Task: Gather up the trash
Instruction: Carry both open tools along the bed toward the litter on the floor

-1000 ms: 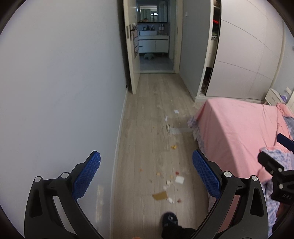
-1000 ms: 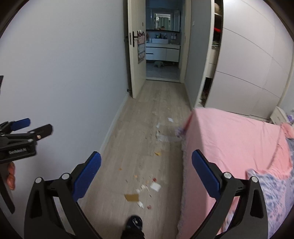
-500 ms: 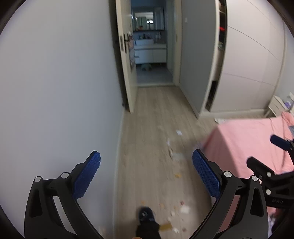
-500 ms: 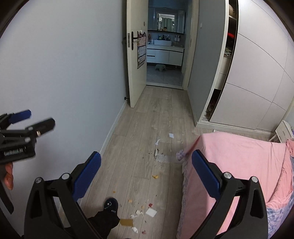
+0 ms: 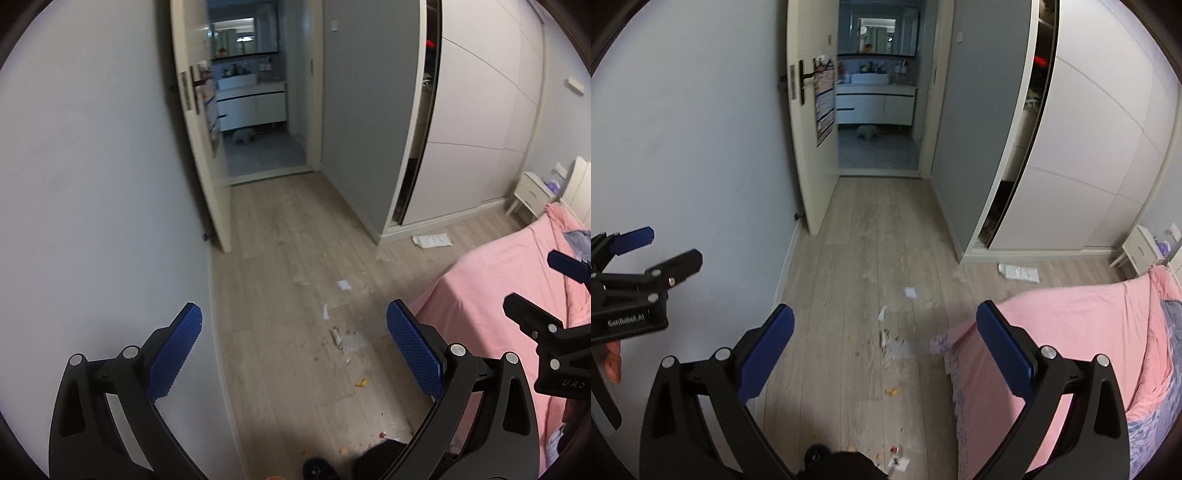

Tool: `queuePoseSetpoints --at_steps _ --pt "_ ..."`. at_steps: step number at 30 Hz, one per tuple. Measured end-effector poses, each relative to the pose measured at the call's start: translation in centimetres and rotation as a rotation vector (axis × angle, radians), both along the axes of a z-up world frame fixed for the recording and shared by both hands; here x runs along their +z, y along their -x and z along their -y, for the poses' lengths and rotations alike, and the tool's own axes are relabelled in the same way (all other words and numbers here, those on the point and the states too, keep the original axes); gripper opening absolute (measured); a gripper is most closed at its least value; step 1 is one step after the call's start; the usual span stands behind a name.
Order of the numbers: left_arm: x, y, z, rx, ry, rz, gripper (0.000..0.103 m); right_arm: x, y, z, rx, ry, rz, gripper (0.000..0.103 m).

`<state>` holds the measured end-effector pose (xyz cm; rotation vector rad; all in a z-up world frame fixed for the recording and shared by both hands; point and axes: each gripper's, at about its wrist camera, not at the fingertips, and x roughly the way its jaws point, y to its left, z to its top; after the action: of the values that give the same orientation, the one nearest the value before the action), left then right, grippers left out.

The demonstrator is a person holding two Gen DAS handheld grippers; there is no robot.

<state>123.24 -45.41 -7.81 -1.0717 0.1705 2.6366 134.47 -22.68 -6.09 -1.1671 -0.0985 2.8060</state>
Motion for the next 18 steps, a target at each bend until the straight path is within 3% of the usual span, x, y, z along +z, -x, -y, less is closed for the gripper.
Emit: queuePoseSetpoints --at_steps 7,11,15,18 --pt "-0.8 10.8 -1.6 -0.041 -0.021 -0.005 0.097 -1.1 9.7 -1.2 -0.057 0.007 -0.013 0.096" --pt "-1.5 17.7 -3.9 -0.094 0.009 -0.028 0.097 -2.2 16.0 -2.8 -0.103 0.049 -0.023 0.096" --pt "-0.5 24.4 -6.1 -0.148 0.030 0.000 0.097 -2.5 22.0 -4.7 -0.169 0.096 -0.008 0.096" --pt "0.9 28.9 -7.6 -0.196 0.040 -0.028 0.097 -2.6 25.5 -6.0 -0.205 0.084 -0.005 0.096"
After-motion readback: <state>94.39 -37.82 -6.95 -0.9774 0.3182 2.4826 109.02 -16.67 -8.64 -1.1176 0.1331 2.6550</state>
